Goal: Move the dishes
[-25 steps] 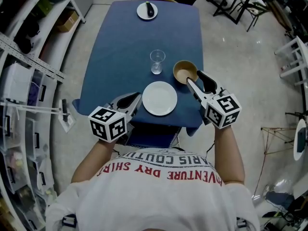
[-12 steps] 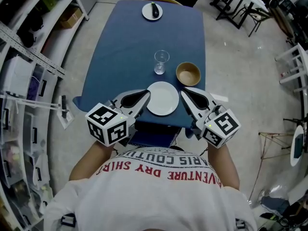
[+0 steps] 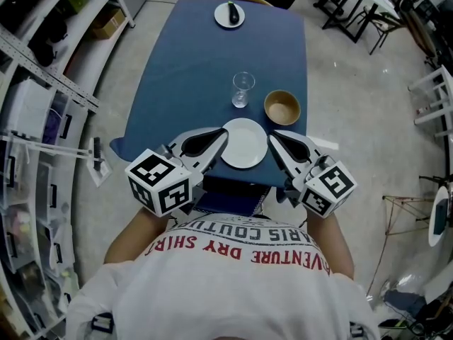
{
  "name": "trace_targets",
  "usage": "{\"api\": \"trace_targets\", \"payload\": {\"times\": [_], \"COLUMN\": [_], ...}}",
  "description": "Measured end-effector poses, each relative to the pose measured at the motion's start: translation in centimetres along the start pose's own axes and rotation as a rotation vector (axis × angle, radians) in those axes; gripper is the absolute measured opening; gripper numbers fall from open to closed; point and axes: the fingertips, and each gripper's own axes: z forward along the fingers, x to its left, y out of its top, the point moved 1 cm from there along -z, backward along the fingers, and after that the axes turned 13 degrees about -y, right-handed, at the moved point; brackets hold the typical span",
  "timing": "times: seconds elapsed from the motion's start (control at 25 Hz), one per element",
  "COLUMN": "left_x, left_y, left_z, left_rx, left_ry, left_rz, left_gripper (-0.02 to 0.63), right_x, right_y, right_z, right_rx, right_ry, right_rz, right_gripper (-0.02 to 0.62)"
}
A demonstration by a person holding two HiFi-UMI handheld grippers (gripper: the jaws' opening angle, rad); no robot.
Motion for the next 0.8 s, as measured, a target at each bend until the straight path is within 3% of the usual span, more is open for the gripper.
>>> {"api": "trace_targets", "payload": {"times": [0.8], "left_x": [0.32], "left_y": [-0.79], "left_z": [0.18], "left_rx": [0.027], "left_ry": [0.017], "left_rz": [-0.014], "left_gripper": [0.028], "right_x": [-0.22], "right_y": [-0.40], "right_z": [-0.14], "right_rx": [0.016], "right_ry": [0.004], "right_rz": [-0.002], "right_gripper": [0.023]}}
